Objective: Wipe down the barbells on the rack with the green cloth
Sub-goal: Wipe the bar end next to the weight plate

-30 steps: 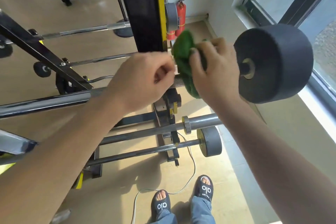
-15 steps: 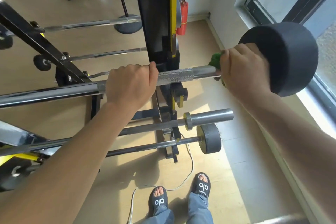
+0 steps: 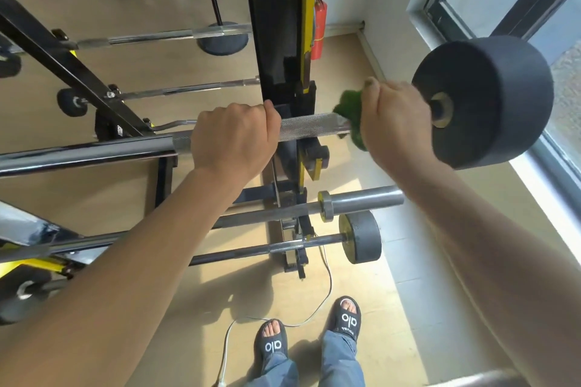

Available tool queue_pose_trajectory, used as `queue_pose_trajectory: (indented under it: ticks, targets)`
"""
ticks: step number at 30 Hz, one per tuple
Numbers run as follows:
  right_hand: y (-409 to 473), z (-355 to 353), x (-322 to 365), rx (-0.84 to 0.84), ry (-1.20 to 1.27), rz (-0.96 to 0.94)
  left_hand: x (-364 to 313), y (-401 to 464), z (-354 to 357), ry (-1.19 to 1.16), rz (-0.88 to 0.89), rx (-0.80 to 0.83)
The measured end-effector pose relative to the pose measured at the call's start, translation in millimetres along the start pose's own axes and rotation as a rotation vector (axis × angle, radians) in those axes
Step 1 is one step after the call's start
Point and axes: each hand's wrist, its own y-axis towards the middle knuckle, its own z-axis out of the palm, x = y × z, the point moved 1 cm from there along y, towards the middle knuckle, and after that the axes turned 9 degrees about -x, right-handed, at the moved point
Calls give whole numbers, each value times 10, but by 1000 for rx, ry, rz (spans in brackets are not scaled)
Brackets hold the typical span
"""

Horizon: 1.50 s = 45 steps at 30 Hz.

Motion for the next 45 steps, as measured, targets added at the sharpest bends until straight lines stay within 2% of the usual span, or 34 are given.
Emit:
queue_pose_trajectory:
  ticks: [3, 6, 8, 10, 13, 16, 18, 20, 22, 24, 27, 29, 32, 34, 37, 45]
  targets:
    - [-75, 150, 350, 28, 123, -57, 9, -3, -4, -34, 12, 5]
    - [4, 28, -154, 133, -126, -191, 42, 7, -7, -12, 45, -7]
    - [64, -118, -455, 26, -167, -33, 20, 9, -2, 8, 36, -31]
    - [68, -56, -262, -23, -110, 4, -2, -4, 6, 23, 7, -62]
    - [-65, 177, 283, 101, -42, -114, 14, -5, 23, 8, 3, -57]
    - [-18, -10, 9, 158, -18, -237, 25, -1, 21, -1, 50, -32]
    - [65, -141, -370, 165, -66, -101, 33, 4, 26, 15, 44, -43]
    - [92, -156, -357, 91, -100, -10, 10, -4, 34, 32, 12, -61]
    - [-10, -22, 33, 106, -116, -105, 4, -17, 59, 35, -9, -78]
    - [-95, 51, 281, 132, 30, -164, 20, -22, 71, 8, 6, -67]
    - [-9, -79, -38, 226, -37, -226, 40, -15, 60, 11, 35, -50]
    - [68, -171, -404, 228, -108, -96, 33, -9, 57, 23, 26, -70]
    - [-2, -178, -375, 177, 72, 57, 18, -19, 69, 24, 7, -94]
    - [-130, -127, -151, 223, 246, -3, 1, -27, 72, 19, 7, -93]
    - [-206, -105, 45, 238, 372, -109, -11, -20, 63, 33, -1, -106]
    - [-216, -128, 108, 285, 576, 2, -31, -29, 48, 46, -11, -119]
